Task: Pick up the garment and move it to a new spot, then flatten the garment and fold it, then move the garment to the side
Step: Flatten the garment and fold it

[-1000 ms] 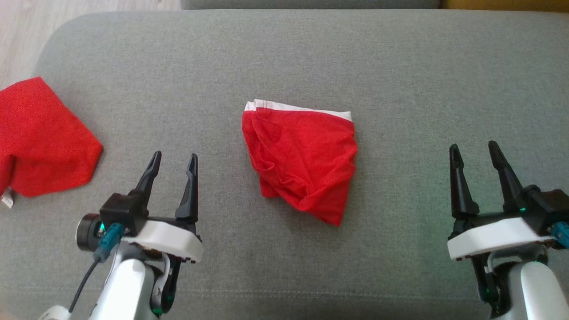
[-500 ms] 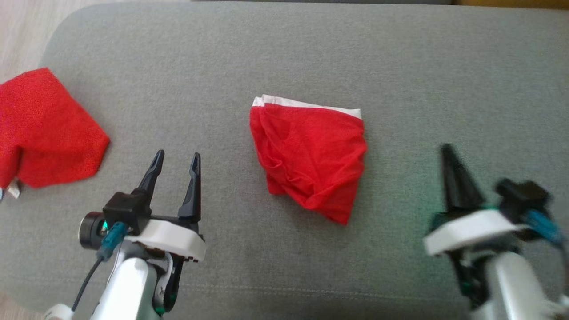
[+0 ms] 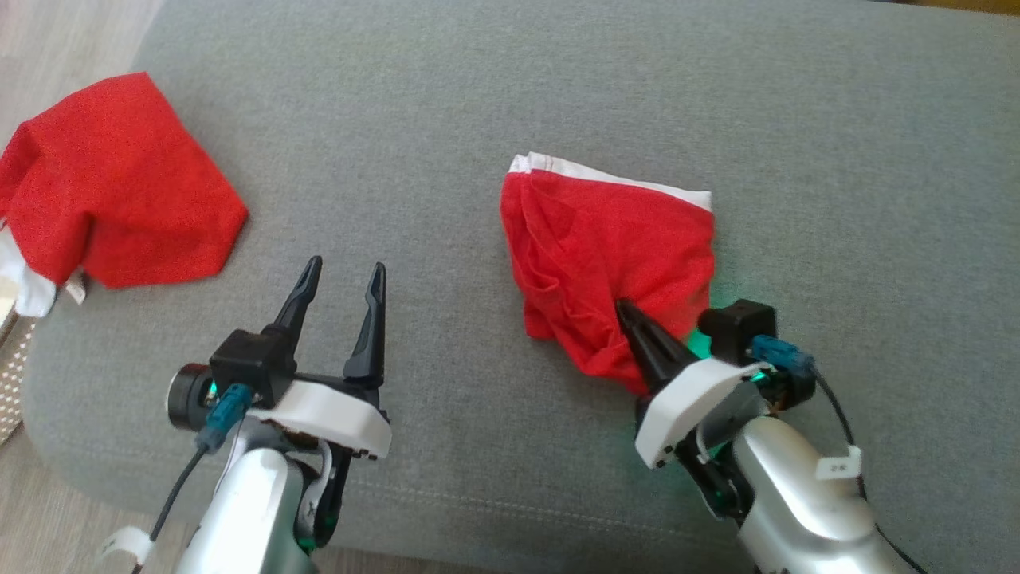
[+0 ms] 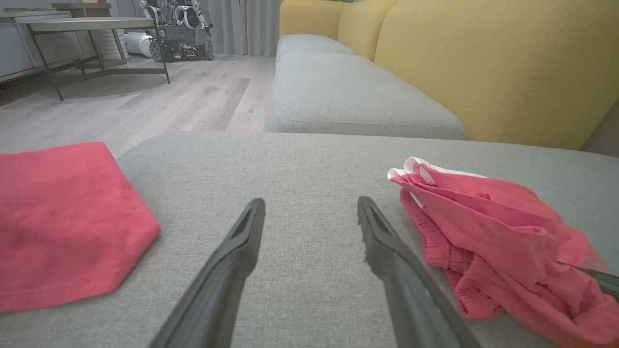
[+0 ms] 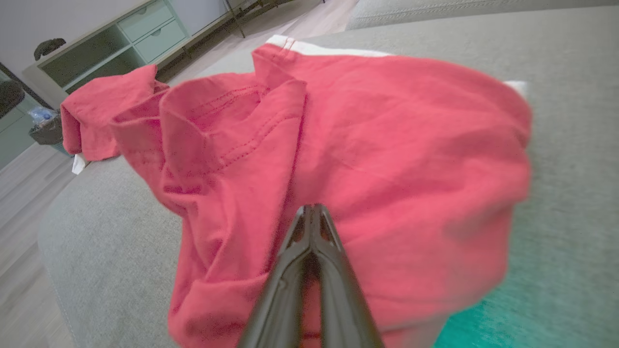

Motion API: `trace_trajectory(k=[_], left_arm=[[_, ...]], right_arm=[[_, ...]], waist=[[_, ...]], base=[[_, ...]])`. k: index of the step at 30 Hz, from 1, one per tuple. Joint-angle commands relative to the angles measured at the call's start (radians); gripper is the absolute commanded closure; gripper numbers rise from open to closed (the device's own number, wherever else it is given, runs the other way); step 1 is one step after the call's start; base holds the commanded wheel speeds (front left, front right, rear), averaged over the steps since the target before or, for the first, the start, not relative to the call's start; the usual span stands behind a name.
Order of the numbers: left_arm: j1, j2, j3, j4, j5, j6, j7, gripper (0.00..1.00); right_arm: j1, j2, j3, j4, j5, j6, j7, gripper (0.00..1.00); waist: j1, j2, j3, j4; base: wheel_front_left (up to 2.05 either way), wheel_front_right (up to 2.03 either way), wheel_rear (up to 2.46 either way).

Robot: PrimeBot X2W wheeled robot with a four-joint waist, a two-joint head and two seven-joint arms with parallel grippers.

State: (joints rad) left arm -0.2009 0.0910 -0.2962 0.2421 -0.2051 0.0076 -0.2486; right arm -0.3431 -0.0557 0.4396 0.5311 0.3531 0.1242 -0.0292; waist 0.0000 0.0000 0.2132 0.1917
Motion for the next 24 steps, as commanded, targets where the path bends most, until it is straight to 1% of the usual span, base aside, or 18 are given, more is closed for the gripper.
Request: trace_trajectory(k=[1,5,9,17,21,24], left_arm=[[-0.048,0.007,0.029,-0.026,-0.007,-0.002,-0.011,0.00],[-0.049,0.003,0.028,-0.022,-0.008,-0.002,-0.012,0.00],[-0.049,-0.001,0.030,-0.021,-0.009,-0.002,-0.013,0.00],[-0.042,-0.004,0.037,-0.026,-0.007,-0.003,-0.013,0.00],[-0.031,-0.005,0.046,-0.027,-0.007,0.001,-0.013,0.00],[-0.018,-0.001,0.056,-0.028,-0.006,0.004,-0.013,0.00]], right_arm=[[-0.039,0.005,0.034,-0.010,0.012,0.007,-0.021,1.00],[-0.077,0.005,0.107,0.046,0.050,0.007,-0.045,1.00],[-0.120,0.005,0.195,0.060,0.085,0.007,-0.072,1.00],[-0.161,0.005,0.368,0.075,0.132,0.007,-0.038,1.00],[-0.170,0.005,0.383,0.076,0.158,0.007,-0.066,1.00],[-0.171,0.005,0.349,0.050,0.166,0.007,-0.114,1.00]], waist=[[0.0000,0.0000,0.005,0.009],[0.0000,0.0000,0.008,0.017],[0.0000,0.0000,0.006,0.020],[0.0000,0.0000,0.000,0.017],[0.0000,0.0000,-0.010,0.004],[0.0000,0.0000,-0.025,-0.015]], base=[[0.00,0.00,0.00],[0.00,0.00,0.00],[0.00,0.00,0.00],[0.00,0.00,0.00],[0.00,0.00,0.00],[0.00,0.00,0.00]])
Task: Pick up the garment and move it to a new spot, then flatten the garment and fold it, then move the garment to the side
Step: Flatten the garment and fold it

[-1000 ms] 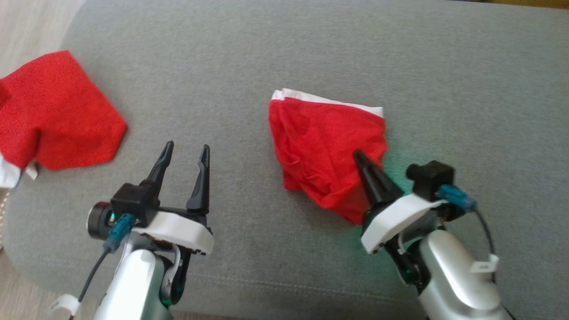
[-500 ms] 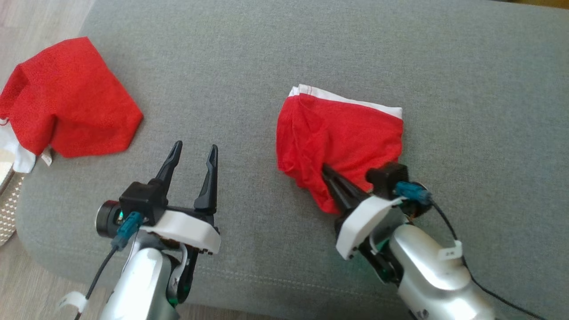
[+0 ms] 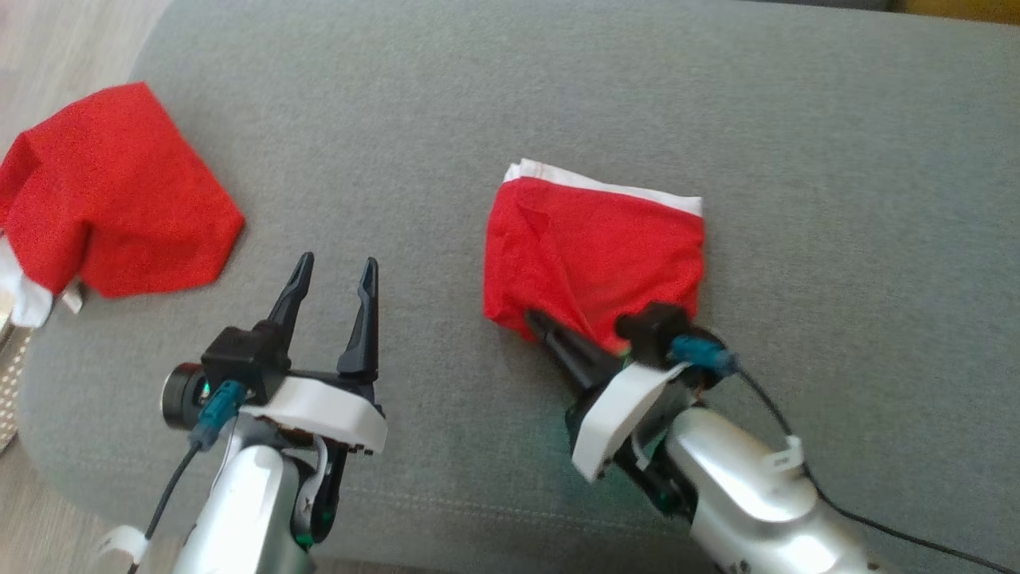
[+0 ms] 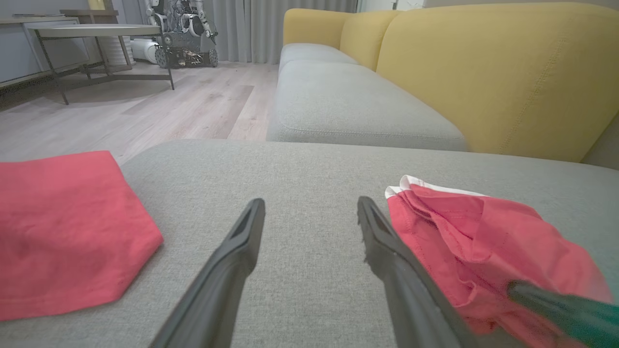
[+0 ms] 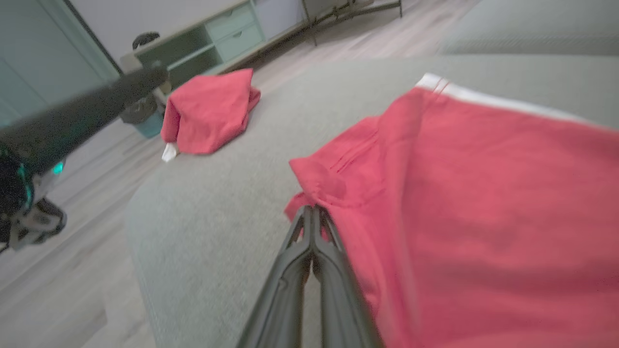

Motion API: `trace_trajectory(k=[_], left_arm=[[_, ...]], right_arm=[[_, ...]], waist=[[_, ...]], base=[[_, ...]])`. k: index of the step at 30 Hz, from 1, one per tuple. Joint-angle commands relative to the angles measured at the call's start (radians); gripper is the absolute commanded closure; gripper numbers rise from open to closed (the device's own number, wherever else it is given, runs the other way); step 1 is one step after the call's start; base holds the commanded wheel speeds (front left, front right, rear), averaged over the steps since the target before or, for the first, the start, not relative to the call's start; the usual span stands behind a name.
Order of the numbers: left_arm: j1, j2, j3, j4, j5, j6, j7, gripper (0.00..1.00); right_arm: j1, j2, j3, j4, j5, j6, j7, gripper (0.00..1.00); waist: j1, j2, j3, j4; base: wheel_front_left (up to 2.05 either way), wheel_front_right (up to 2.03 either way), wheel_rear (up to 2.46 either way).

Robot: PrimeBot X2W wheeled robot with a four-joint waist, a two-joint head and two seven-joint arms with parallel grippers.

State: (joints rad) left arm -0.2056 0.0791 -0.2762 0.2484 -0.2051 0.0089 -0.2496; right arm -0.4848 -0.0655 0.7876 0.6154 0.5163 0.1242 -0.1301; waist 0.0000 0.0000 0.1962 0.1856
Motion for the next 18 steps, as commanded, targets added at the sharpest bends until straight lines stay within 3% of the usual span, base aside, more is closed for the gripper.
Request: trace_trajectory(k=[1,5,6,7,8,9,18], left_arm=[[-0.009,0.014,0.039,-0.034,-0.005,0.004,-0.012,0.00],[0.007,0.027,0.048,-0.034,0.000,0.008,-0.012,0.00],[0.010,0.030,0.050,-0.034,0.000,0.009,-0.012,0.00],[0.013,0.034,0.052,-0.034,0.001,0.009,-0.012,0.00],[0.016,0.038,0.054,-0.034,0.001,0.010,-0.012,0.00],[0.019,0.042,0.055,-0.034,0.002,0.011,-0.012,0.00],[0.042,0.082,0.067,-0.055,0.003,0.021,0.001,0.00]], right_arm=[[-0.026,0.015,-0.017,-0.046,0.000,0.007,-0.027,1.00],[0.006,0.013,-0.125,-0.109,-0.035,0.007,-0.068,1.00],[0.019,0.011,-0.158,-0.131,-0.046,0.007,-0.073,0.94],[0.035,0.006,-0.196,-0.154,-0.061,0.007,-0.077,0.67],[0.053,0.001,-0.236,-0.178,-0.078,0.007,-0.079,0.27],[0.073,-0.004,-0.280,-0.203,-0.097,0.007,-0.079,0.00],[0.280,-0.012,-0.682,-0.450,-0.317,0.007,-0.003,0.00]], waist=[[0.0000,0.0000,-0.014,-0.017],[0.0000,0.0000,-0.040,-0.050],[0.0000,0.0000,-0.046,-0.058],[0.0000,0.0000,-0.051,-0.066],[0.0000,0.0000,-0.057,-0.074],[0.0000,0.0000,-0.062,-0.080],[0.0000,0.0000,-0.107,-0.131]], base=[[0.00,0.00,0.00],[0.00,0.00,0.00],[0.00,0.00,0.00],[0.00,0.00,0.00],[0.00,0.00,0.00],[0.00,0.00,0.00],[0.00,0.00,0.00]])
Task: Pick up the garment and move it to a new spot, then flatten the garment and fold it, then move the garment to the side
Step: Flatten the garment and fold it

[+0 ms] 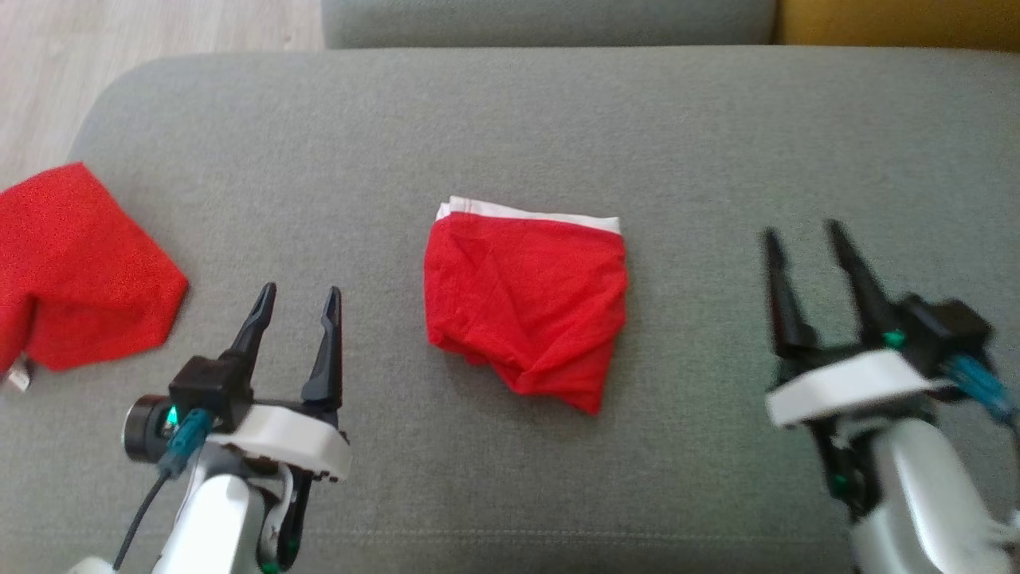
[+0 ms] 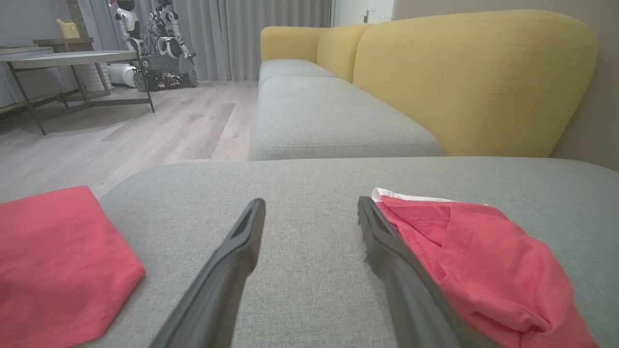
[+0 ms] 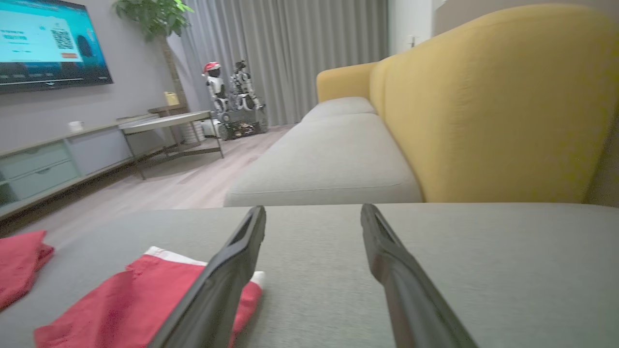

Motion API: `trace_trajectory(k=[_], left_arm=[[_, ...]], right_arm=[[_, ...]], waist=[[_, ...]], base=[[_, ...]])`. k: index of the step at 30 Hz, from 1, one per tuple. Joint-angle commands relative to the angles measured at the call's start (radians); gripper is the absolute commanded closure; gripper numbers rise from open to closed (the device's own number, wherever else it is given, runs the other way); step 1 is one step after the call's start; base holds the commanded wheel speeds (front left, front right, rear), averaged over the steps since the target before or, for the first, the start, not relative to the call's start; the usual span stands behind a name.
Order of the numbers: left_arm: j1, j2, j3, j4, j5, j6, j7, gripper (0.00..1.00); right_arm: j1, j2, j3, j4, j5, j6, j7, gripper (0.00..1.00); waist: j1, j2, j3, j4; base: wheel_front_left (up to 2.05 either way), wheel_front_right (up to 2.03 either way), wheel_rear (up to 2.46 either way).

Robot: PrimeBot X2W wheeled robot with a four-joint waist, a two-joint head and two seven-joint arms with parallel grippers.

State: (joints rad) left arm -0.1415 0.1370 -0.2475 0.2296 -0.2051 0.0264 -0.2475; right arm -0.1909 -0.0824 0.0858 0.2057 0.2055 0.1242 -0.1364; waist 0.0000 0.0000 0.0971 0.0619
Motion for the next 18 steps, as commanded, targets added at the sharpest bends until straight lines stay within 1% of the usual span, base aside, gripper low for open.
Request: trace_trajectory(k=[1,4,7,12,18], left_arm=[[-0.023,0.024,0.038,-0.037,0.003,0.003,-0.001,0.00],[-0.003,0.036,0.044,-0.052,-0.001,0.008,0.007,0.00],[0.023,0.047,0.044,-0.068,-0.003,0.011,0.015,0.00],[0.070,0.063,0.043,-0.098,-0.008,0.014,0.037,0.00],[0.124,0.073,0.037,-0.128,-0.019,0.018,0.062,0.00]], right_arm=[[-0.014,0.005,0.020,-0.040,-0.006,0.007,0.003,0.00],[0.051,0.013,-0.045,-0.107,-0.048,0.007,0.044,0.00],[0.110,0.020,-0.071,-0.157,-0.064,0.007,0.084,0.00],[0.186,0.027,-0.064,-0.213,-0.071,0.007,0.139,0.00],[0.240,0.030,-0.057,-0.245,-0.068,0.007,0.165,0.00]], waist=[[0.0000,0.0000,-0.008,-0.007],[0.0000,0.0000,-0.025,-0.017],[0.0000,0.0000,-0.043,-0.024],[0.0000,0.0000,-0.070,-0.027],[0.0000,0.0000,-0.098,-0.018]], base=[[0.00,0.00,0.00],[0.00,0.00,0.00],[0.00,0.00,0.00],[0.00,0.00,0.00],[0.00,0.00,0.00]])
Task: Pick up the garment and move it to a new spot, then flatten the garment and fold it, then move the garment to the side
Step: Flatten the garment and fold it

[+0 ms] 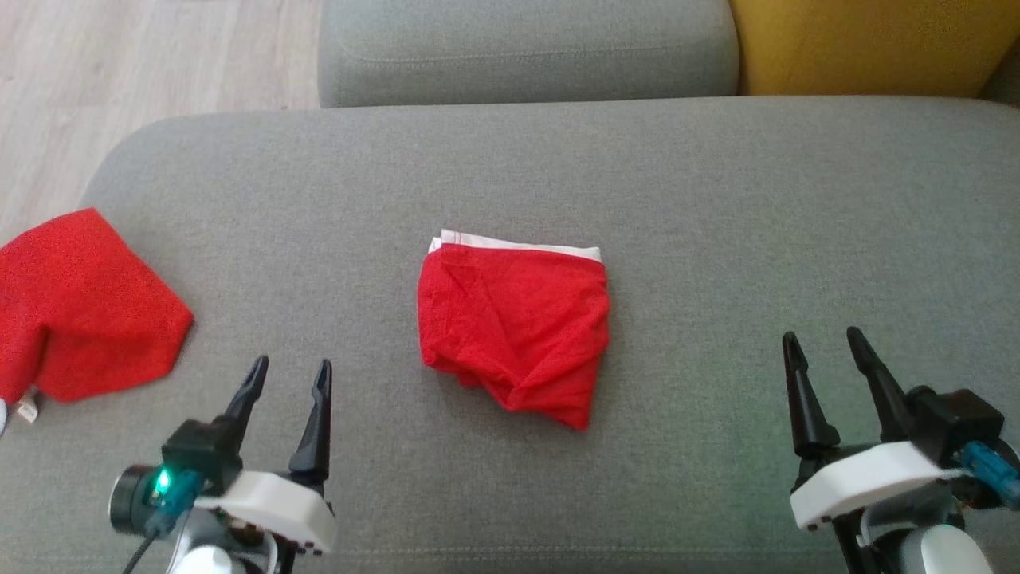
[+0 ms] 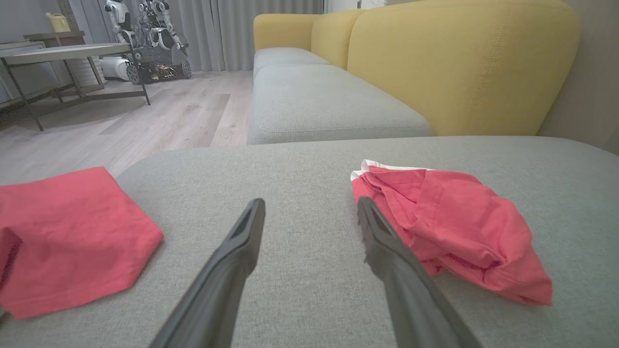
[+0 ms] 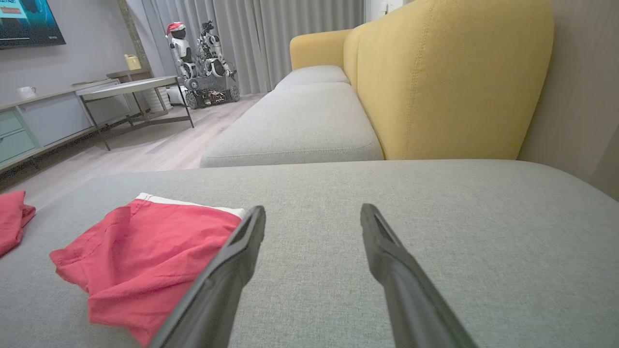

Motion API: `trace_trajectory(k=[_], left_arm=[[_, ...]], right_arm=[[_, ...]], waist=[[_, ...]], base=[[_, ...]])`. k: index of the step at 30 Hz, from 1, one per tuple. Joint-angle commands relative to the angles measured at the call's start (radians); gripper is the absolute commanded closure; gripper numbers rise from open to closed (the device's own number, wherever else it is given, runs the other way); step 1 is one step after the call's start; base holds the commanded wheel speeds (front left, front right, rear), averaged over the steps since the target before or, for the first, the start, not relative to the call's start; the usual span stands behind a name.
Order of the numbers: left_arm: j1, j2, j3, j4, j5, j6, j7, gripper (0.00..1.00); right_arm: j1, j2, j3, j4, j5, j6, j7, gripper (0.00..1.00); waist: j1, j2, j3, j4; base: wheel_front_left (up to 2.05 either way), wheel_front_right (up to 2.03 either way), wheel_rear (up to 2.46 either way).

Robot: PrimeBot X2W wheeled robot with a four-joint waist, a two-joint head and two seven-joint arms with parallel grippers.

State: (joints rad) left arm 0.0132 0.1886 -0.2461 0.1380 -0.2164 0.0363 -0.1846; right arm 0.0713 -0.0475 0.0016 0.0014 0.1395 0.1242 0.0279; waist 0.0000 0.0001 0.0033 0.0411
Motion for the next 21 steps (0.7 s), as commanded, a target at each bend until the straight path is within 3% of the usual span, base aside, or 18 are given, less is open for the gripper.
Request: trace_trajectory(k=[1,21], left_arm=[[-0.024,0.022,0.034,-0.041,-0.009,0.008,0.001,0.00],[0.007,0.034,0.028,-0.073,-0.025,0.027,0.012,0.00]], right_arm=[[-0.017,-0.005,0.028,-0.044,-0.001,0.007,0.003,0.00],[0.011,-0.003,0.021,-0.075,0.012,0.007,0.022,0.00]], waist=[[0.0000,-0.0001,-0.006,0.004],[0.0000,-0.0001,-0.033,0.010]], base=[[0.00,0.00,0.00],[0.00,0.00,0.00]])
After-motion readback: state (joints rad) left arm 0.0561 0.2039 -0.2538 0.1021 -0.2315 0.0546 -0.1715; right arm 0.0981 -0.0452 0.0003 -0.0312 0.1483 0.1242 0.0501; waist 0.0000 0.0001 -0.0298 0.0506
